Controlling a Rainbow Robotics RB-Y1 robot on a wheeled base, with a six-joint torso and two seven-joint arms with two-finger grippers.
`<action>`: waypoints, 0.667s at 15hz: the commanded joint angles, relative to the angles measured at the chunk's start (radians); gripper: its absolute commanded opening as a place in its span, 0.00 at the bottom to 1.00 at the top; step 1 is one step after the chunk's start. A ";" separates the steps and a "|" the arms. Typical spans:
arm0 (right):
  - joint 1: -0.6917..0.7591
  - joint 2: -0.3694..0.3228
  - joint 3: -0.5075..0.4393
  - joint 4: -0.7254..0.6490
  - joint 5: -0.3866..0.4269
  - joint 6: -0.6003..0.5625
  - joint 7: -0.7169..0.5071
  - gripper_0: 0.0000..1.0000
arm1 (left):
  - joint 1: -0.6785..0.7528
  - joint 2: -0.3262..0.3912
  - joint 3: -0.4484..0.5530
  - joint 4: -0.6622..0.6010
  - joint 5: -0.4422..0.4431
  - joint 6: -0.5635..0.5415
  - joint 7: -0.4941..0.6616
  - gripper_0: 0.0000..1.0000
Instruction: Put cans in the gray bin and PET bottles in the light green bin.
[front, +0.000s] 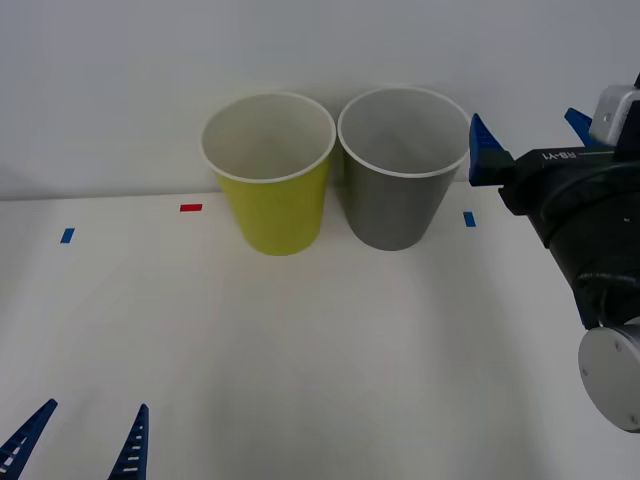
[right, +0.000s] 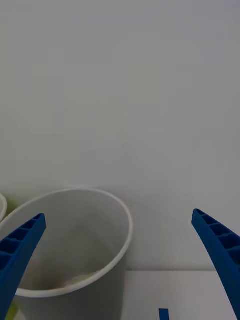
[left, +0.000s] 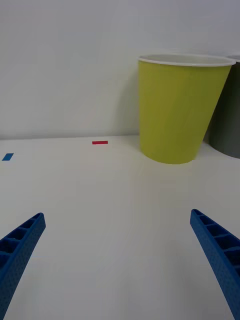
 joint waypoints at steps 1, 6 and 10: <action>0.099 -0.040 -0.001 -0.001 0.001 -0.075 0.000 1.00 | 0.000 0.000 0.000 0.000 0.000 0.000 0.000 1.00; 0.125 -0.022 0.009 -0.001 0.034 -0.028 0.014 1.00 | 0.000 0.000 0.000 0.000 0.000 0.000 0.000 1.00; 0.208 0.007 0.055 0.000 0.092 -0.125 0.017 1.00 | 0.000 0.000 0.000 0.000 0.000 0.000 0.000 1.00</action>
